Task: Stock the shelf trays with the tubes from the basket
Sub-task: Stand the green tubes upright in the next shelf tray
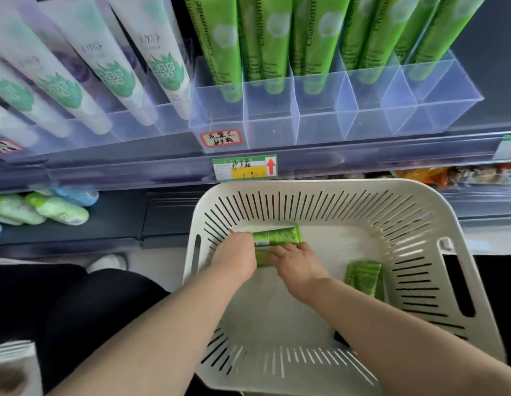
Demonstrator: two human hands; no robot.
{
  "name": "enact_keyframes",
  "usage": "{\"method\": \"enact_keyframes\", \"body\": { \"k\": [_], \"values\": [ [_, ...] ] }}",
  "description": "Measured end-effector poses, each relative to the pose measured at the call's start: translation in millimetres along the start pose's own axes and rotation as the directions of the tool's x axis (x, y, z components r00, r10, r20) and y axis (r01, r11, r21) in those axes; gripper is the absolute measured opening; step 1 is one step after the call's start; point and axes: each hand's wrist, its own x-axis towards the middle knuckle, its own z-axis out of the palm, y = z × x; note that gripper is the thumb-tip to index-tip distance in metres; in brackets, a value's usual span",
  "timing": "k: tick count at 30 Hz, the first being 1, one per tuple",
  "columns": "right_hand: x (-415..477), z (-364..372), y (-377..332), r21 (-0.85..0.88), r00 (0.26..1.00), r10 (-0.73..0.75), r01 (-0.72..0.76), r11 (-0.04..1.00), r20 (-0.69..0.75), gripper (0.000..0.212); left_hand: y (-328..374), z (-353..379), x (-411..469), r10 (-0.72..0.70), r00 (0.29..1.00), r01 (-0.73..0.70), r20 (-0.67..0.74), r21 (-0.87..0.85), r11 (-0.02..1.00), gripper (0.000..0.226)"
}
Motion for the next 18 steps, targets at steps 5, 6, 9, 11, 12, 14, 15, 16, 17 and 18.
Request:
{"method": "enact_keyframes", "body": {
  "k": [5, 6, 9, 11, 12, 14, 15, 16, 17, 18],
  "values": [
    [-20.0, -10.2, 22.6, -0.098, 0.967, 0.241, -0.232, 0.968, 0.085, 0.021, 4.9, 8.8, 12.3, 0.049, 0.998, -0.049, -0.037, -0.001, 0.999, 0.026],
    [-18.2, -12.5, 23.7, -0.101, 0.960, 0.264, -0.254, 0.962, 0.095, 0.023, 6.6, 10.4, 14.5, 0.053, 0.997, -0.053, -0.049, -0.007, 0.999, 0.028],
    [-4.5, -13.0, 14.9, 0.054, 0.971, 0.219, -0.225, 0.973, 0.091, 0.041, 9.1, 12.7, 18.8, 0.070, 0.990, -0.071, -0.125, -0.008, 0.997, 0.036],
    [2.3, -8.7, 5.1, 0.171, 0.980, 0.165, -0.182, 0.968, 0.111, 0.047, 8.2, 12.2, 20.7, 0.088, 0.979, -0.088, -0.182, 0.008, 0.996, 0.034],
    [3.9, -4.6, 2.5, 0.193, 0.981, 0.162, -0.181, 0.965, 0.111, 0.048, 7.6, 11.5, 21.5, 0.101, 0.976, -0.101, -0.193, 0.013, 0.995, 0.034],
    [3.0, -0.6, 5.2, 0.199, 0.973, 0.208, -0.224, 0.954, 0.095, 0.052, 6.6, 9.6, 23.9, 0.132, 0.973, -0.131, -0.189, 0.021, 0.991, 0.039],
    [0.4, -0.1, 8.6, 0.184, 0.968, 0.231, -0.245, 0.952, 0.098, 0.055, 6.2, 8.7, 24.5, 0.148, 0.973, -0.145, -0.180, 0.028, 0.989, 0.042],
    [-3.1, -0.5, 12.6, 0.153, 0.964, 0.238, -0.255, 0.955, 0.118, 0.055, 5.5, 8.1, 25.0, 0.165, 0.972, -0.161, -0.168, 0.037, 0.986, 0.044],
    [-7.2, -1.1, 17.1, 0.117, 0.959, 0.239, -0.257, 0.959, 0.149, 0.054, 4.9, 8.8, 25.5, 0.186, 0.971, -0.180, -0.153, 0.047, 0.982, 0.045],
    [-11.4, -2.1, 21.9, 0.092, 0.952, 0.251, -0.269, 0.959, 0.175, 0.053, 4.8, 10.7, 26.5, 0.206, 0.969, -0.200, -0.134, 0.058, 0.978, 0.045]
  ]
}}
